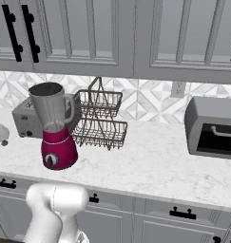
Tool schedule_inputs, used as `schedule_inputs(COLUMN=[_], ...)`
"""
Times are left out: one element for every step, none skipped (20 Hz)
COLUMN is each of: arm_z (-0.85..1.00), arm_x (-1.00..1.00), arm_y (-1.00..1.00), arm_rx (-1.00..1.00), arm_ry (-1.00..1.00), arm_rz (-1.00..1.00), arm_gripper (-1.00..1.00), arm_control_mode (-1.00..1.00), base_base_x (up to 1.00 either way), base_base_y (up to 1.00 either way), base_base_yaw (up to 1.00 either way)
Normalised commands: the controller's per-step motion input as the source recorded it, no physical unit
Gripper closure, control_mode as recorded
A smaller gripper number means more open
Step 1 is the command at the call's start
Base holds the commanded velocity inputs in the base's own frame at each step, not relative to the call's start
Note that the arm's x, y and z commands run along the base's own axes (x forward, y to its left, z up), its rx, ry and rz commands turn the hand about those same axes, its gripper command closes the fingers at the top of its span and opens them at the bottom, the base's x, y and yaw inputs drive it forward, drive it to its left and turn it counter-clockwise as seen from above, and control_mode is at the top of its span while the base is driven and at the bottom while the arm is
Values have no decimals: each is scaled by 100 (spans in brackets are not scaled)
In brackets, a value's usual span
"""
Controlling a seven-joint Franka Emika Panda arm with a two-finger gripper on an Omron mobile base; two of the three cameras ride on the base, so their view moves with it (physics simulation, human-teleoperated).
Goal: Close the lid blender by securely placing the lid on top.
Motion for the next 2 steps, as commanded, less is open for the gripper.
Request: schedule_inputs(arm_z=[0, 0], arm_x=[0, 0], arm_y=[-26, 16], arm_rx=[10, -10], arm_ry=[-3, 7], arm_rz=[0, 0], arm_gripper=[-100, -100], arm_control_mode=[-100, -100], base_base_x=[0, 0], base_base_y=[0, 0], base_base_yaw=[0, 0])
